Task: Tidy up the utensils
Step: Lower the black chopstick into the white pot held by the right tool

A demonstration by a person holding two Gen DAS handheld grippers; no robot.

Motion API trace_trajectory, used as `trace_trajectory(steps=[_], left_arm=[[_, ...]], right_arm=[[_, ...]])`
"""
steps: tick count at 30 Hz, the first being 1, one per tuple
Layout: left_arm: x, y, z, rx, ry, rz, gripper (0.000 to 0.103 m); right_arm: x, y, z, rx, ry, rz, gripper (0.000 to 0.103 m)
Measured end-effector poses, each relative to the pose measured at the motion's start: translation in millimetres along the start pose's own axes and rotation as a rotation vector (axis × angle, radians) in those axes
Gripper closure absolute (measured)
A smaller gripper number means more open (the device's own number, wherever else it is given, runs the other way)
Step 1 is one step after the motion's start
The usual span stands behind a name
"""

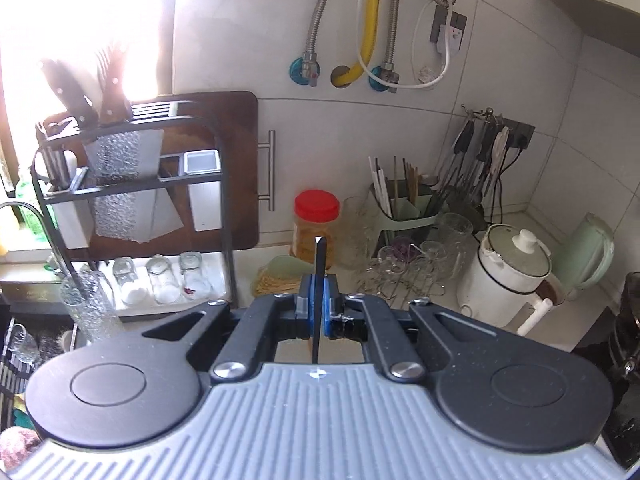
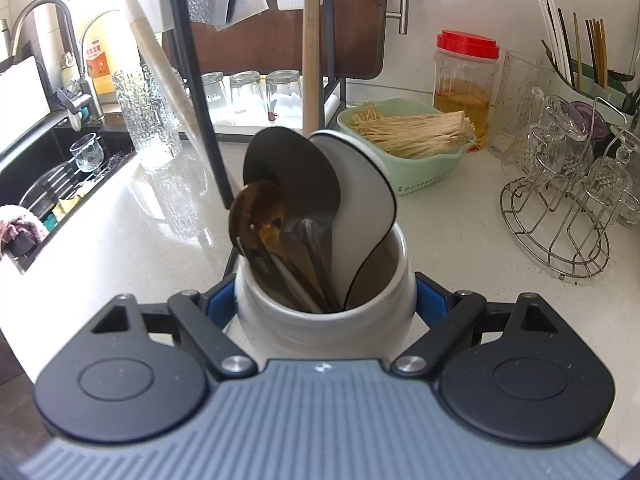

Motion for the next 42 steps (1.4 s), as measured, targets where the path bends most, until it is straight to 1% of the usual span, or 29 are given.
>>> trace_trajectory(steps=[14,20,27,33,37,42], left_arm=[[26,3,16,-0.01,0.084,-0.05,0.098],[27,22,2,-0.053,0.082,-0.073,0.098],[14,59,-23,-0.172,0.046,-0.063,0.098],[10,77,-30,-0.241,0.049,-0.061,0.098],[8,91,-34,-0.313,0.015,-0.081,0.098],[7,107,-41,-0.385,0.007,-0.063,0.098]], right_arm=[[1,1,1,-0.008,0.001,0.003,0.012],[1,2,0,-0.01,-0.004,0.005,0.013],[2,1,-1,-0.003,-0.001,0.008,0.012],[2,1,-1,0.002,-0.003,0.009,0.012],[3,0,-1,0.003,-0.007,0.015,0.013],[3,-1,-2,0.005,-0.01,0.016,0.013]])
Point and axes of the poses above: each gripper's, at about its wrist camera, not at the fingertips, and y roughly the way its jaws point, x to its right, z to its top, the point moved 2 cm from there along y, roughly the way its jaws point, and after that the axes turned 13 degrees about -y, right-handed, at the moved point
